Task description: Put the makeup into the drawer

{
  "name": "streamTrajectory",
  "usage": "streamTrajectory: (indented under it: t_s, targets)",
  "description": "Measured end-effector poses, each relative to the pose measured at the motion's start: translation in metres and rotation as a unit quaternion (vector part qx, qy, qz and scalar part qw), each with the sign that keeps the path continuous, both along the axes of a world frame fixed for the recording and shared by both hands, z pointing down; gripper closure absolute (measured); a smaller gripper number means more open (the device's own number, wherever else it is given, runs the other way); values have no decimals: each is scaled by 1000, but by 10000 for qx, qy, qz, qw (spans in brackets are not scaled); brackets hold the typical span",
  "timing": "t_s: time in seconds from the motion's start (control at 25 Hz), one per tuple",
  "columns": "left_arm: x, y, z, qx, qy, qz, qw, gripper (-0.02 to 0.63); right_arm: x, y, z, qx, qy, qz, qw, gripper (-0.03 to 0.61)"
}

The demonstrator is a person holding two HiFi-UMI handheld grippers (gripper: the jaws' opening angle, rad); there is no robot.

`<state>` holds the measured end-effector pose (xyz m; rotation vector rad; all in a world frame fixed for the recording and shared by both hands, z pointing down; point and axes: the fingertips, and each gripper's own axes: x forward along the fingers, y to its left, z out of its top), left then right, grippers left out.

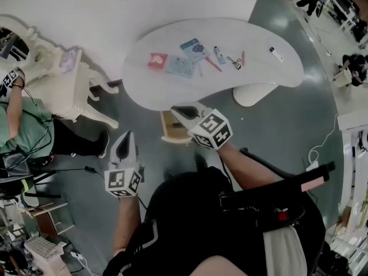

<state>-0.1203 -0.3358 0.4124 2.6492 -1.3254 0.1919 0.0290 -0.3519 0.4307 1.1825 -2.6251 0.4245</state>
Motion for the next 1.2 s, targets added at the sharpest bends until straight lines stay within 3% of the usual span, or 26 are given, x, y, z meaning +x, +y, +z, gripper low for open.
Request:
streamTrajectory:
  t_s: [0.52,1.2]
  targets:
    - [-15,12,-45,281,495,231,9981,614,-3,31,-70,702,-164,800,9942,577]
    - [-1,12,-56,388,553,434,9968,614,10,36,-82,843,-106,1166,9895,578]
